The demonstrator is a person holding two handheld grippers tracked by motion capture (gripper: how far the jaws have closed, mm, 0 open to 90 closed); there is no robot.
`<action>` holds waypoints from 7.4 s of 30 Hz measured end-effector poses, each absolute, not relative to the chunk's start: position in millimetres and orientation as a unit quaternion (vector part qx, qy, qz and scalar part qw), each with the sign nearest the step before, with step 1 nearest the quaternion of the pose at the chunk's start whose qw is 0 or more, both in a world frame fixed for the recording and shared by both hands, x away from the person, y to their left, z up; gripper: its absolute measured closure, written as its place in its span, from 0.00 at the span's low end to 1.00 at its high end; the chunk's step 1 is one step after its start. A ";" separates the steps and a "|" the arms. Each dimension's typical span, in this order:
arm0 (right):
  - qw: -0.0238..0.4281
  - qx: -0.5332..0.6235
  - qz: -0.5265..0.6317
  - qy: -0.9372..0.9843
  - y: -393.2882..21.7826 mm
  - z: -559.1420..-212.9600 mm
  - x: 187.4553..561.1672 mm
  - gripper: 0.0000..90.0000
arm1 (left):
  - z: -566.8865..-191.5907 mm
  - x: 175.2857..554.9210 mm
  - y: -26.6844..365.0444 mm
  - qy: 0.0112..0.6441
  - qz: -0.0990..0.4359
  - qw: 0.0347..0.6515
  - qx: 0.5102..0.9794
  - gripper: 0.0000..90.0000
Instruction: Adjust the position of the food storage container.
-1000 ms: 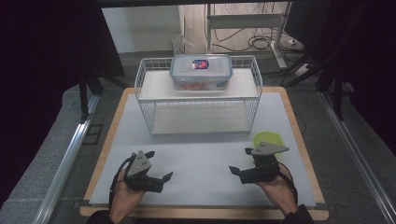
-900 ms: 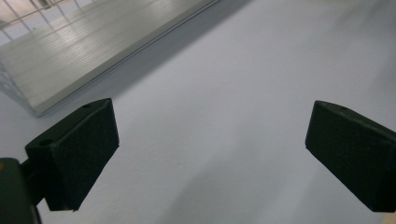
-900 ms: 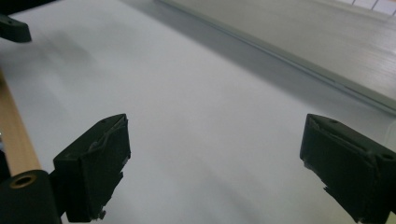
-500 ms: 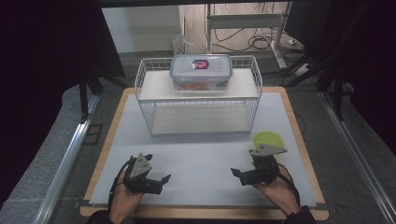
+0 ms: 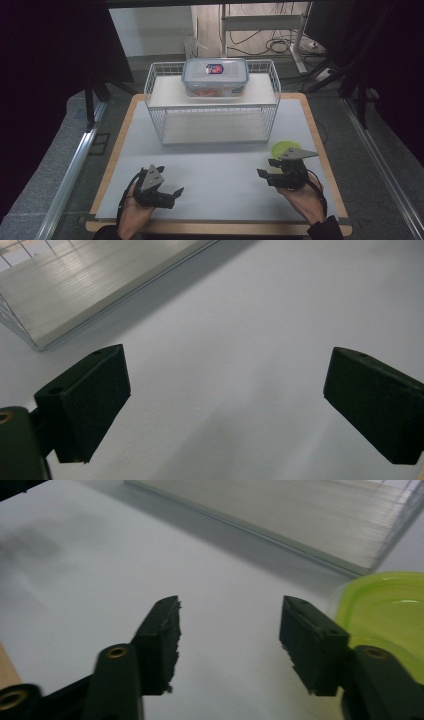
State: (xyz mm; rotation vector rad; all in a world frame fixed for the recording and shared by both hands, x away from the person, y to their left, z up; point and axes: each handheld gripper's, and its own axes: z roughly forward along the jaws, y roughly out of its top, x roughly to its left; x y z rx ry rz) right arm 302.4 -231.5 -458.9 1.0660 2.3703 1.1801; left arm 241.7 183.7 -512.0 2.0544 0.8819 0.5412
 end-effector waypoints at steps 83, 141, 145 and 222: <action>0.214 0.504 0.369 0.751 -335.3 -479.6 386.4 1.00 | -521.2 245.7 178.0 0.341 0.193 0.385 0.835 0.06; 0.154 0.468 0.358 0.793 -267.7 -482.3 331.1 1.00 | -522.3 245.5 173.8 0.331 0.192 0.378 0.843 0.06; 0.147 0.460 0.359 0.799 -262.4 -482.4 326.7 1.00 | -522.3 245.5 173.6 0.331 0.192 0.379 0.842 0.06; 0.022 0.380 0.355 0.854 -171.2 -523.6 321.7 1.00 | -523.9 247.7 171.4 0.328 0.185 0.373 0.848 0.07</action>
